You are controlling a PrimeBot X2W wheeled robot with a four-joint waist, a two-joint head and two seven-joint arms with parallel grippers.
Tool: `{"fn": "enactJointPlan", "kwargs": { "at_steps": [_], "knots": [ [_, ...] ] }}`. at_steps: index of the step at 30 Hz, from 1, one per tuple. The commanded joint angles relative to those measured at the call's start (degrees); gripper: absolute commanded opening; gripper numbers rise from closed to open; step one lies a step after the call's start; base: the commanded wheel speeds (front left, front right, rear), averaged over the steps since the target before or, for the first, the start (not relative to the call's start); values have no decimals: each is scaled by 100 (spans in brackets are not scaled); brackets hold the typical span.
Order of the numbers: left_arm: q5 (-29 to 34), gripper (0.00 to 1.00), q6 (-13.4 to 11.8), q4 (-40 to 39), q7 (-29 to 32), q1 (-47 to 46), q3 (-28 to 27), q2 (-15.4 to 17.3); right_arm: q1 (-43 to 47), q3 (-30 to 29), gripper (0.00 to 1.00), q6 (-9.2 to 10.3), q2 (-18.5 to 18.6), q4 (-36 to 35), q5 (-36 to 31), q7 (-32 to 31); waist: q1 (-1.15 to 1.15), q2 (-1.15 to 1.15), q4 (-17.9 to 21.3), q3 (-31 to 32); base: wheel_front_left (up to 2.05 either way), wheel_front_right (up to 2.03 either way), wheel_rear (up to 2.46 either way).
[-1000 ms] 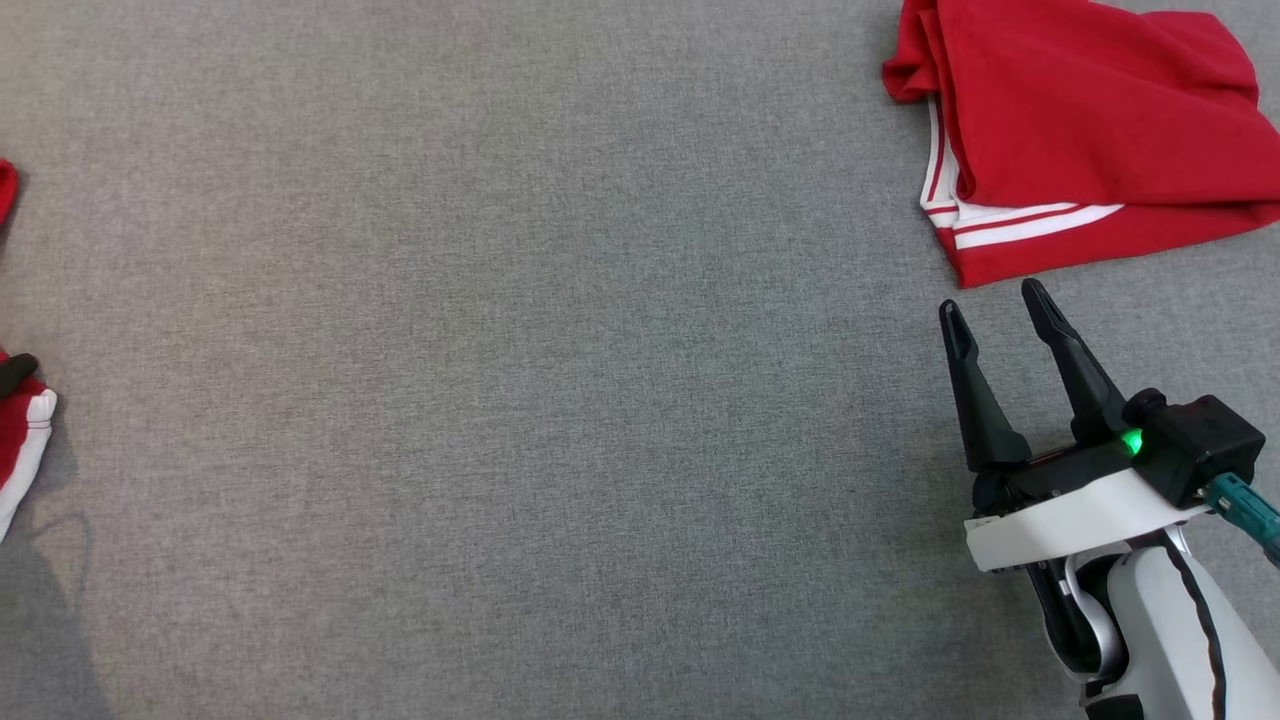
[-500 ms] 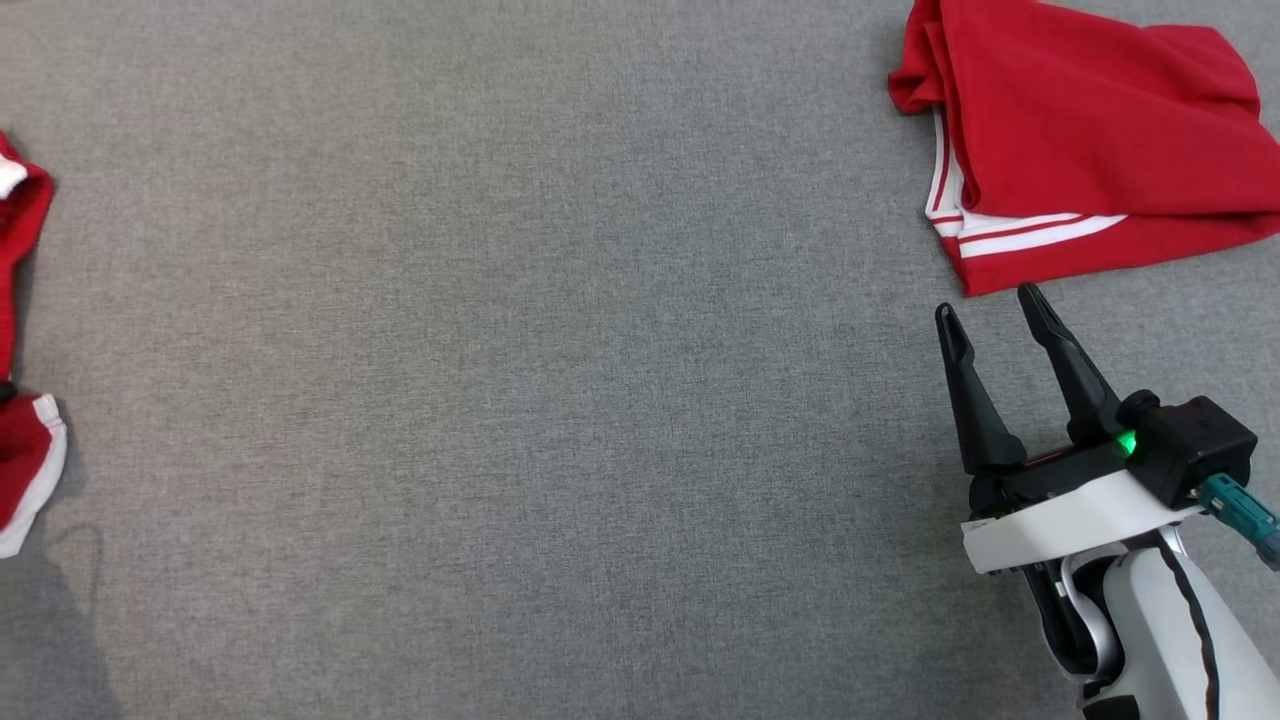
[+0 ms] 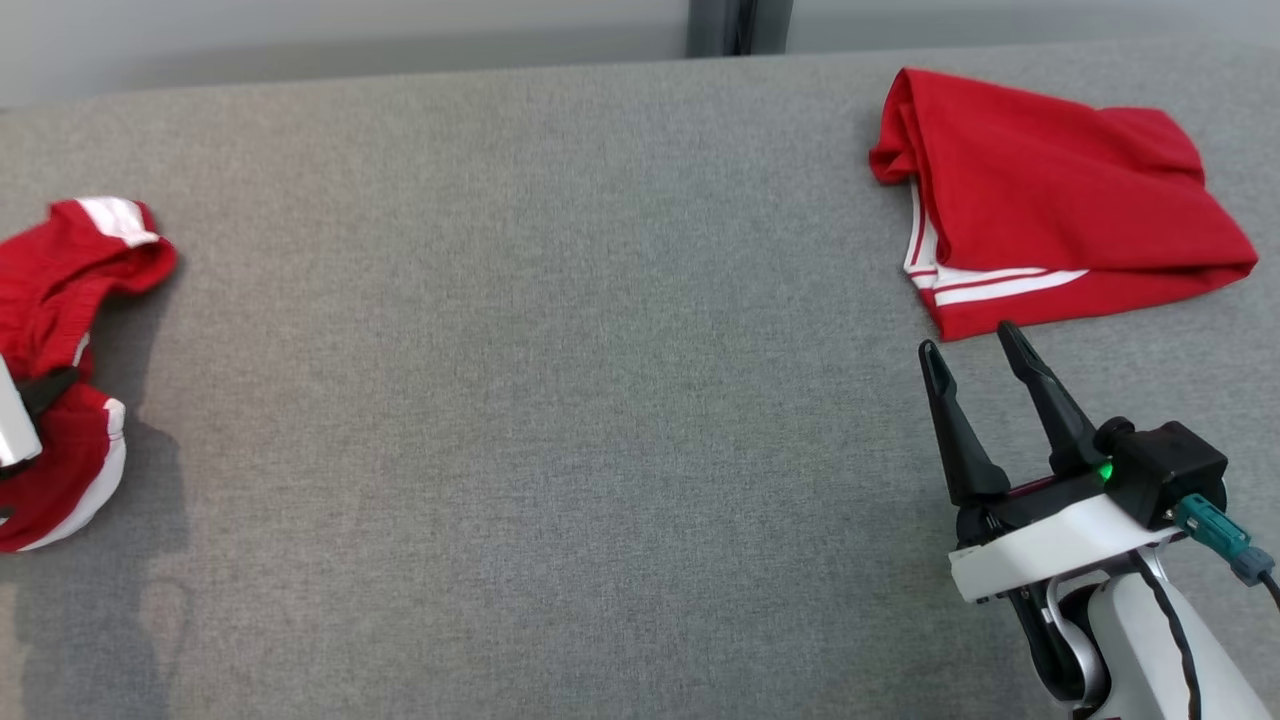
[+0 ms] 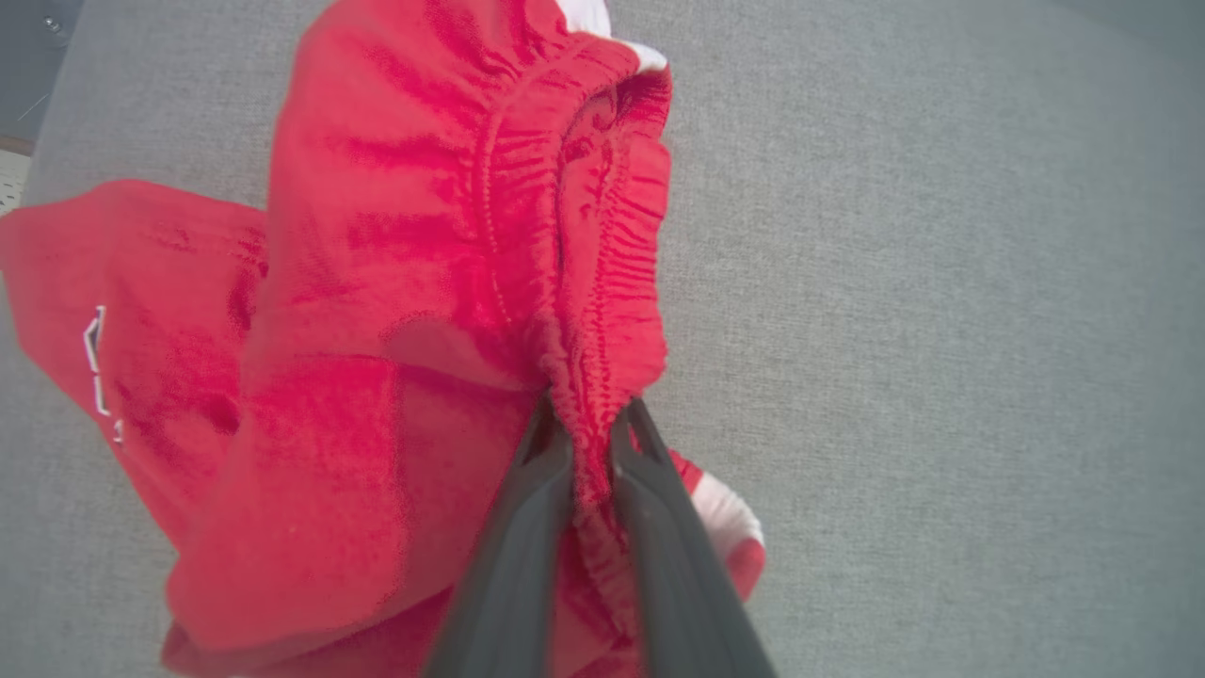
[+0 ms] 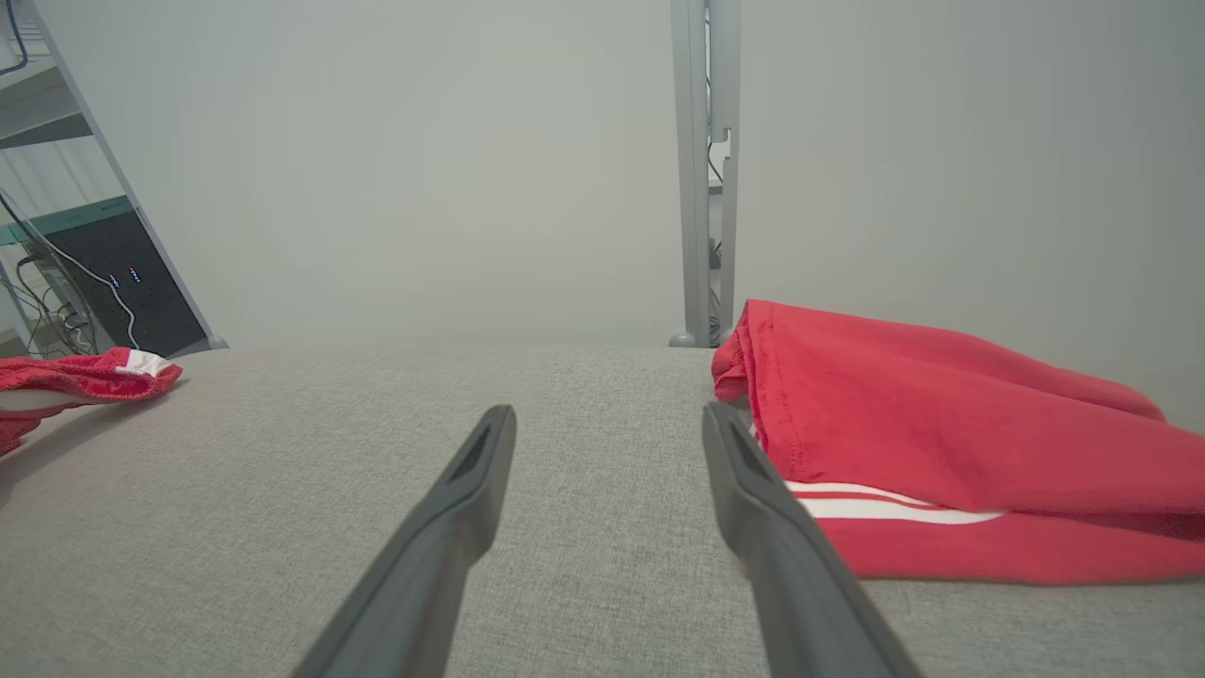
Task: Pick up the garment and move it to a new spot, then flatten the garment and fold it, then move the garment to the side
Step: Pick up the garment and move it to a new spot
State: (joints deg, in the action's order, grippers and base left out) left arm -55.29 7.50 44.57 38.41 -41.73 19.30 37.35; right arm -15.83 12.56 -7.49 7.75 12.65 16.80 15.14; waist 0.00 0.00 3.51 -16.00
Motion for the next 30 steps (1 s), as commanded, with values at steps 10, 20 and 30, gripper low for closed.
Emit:
{"fn": "enactJointPlan", "kwargs": {
  "at_steps": [10, 20, 30],
  "knots": [
    [-278, 0, -5, -1163, 316, 423, 460, -33, 345, -56, 100, -2, -81, 164, 159, 0, 0, 0, 204, 881, 0, 0, 0],
    [-319, 0, -214, -2369, 109, 667, 706, -808, 456, -283, 100, -2, -60, 139, 154, 0, 0, 0, 540, 1092, 0, 0, 0],
    [-11, 0, -396, -2273, -538, 643, 1277, -2104, 427, -360, 100, -2, 59, 119, 127, 0, 0, 0, 792, 1033, 0, 0, 0]
  ]
}}
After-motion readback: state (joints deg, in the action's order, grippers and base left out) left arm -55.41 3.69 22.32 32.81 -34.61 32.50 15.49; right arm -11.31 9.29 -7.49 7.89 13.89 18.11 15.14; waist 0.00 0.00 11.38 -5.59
